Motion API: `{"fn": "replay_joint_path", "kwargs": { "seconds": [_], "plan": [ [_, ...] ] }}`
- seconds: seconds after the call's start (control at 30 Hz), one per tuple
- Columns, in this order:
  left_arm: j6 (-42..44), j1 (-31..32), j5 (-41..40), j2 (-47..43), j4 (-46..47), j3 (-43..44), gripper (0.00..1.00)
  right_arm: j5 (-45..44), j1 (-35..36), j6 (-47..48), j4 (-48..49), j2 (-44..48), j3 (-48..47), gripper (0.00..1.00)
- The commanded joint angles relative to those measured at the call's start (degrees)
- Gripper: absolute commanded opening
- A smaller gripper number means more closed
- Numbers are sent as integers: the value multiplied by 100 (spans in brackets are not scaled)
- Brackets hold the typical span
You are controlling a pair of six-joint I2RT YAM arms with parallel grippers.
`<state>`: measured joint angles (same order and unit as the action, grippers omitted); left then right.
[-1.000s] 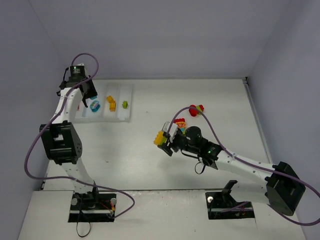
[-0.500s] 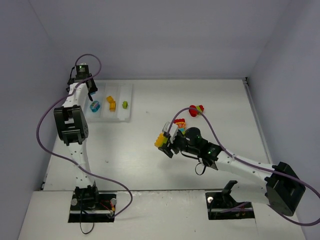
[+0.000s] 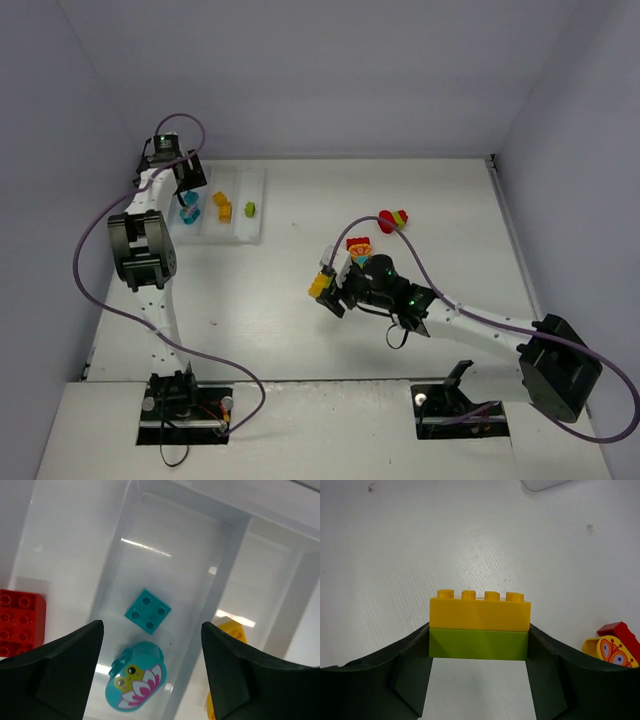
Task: Sort the legos into containers by color
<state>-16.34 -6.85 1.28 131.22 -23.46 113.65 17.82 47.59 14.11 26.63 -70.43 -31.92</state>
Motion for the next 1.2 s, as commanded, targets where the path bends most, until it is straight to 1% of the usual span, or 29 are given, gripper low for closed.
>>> {"fn": "replay_joint_path", "kwargs": {
  "seconds": [0.0,0.03,0.07,0.1,0.13,0.17,0.23,0.27,0.3,0.33,0.37,0.4,0.47,0.5,0.53,0.77,0.87,1.03,1.17],
  "plan": [
    [-201,8,284,-1176,281,-113,74,37,-13,127,465,135,-350,6],
    [-281,26,398,-1604,342,-271,74,20,-13,197,483,161,-358,6],
    [-369,61,669,-1834,395,-656,74,2,-22,232,501,214,-367,6],
    [-535,113,837,-2098,447,-842,74,-24,-22,276,553,240,-367,6],
    [-615,253,1048,-2561,474,-1009,74,-42,-22,364,571,275,-376,6],
    [-729,342,1502,-2775,466,-1168,74,-51,-31,391,606,337,-385,7],
    [-862,631,2014,-3388,404,-1625,74,-77,-31,513,650,399,-394,7],
    [-914,859,2504,-3558,387,-1774,74,-86,-40,540,668,451,-402,7],
    [-1002,983,2726,-3733,352,-2054,74,-104,-40,575,676,469,-420,7],
    [-1038,1254,2946,-3996,247,-2179,74,-121,-48,628,685,504,-437,7],
    [-1047,1387,3166,-4112,194,-2293,74,-121,-48,646,677,548,-490,7],
    [-1056,1510,3577,-4217,158,-2416,74,-121,-57,663,659,574,-517,7],
    [-1090,1826,4001,-4429,140,-2759,75,-139,-57,733,607,610,-595,7],
    [-1126,1906,4447,-4516,262,-2882,77,-156,-57,760,545,610,-648,7],
    [-1178,1976,4599,-4543,289,-3083,79,-183,-57,786,493,619,-701,7],
    [-942,2802,5101,-4553,316,-3524,80,-437,-57,1006,308,724,-1034,9],
    [-784,3031,5198,-4474,194,-3525,80,-446,-66,1059,193,663,-1141,9],
    [-687,3164,5190,-4482,105,-3516,80,-481,-66,1094,184,540,-1255,10],
    [-590,3164,4874,-4587,44,-3542,80,-569,-57,1138,167,478,-1273,10]
  ]
}}
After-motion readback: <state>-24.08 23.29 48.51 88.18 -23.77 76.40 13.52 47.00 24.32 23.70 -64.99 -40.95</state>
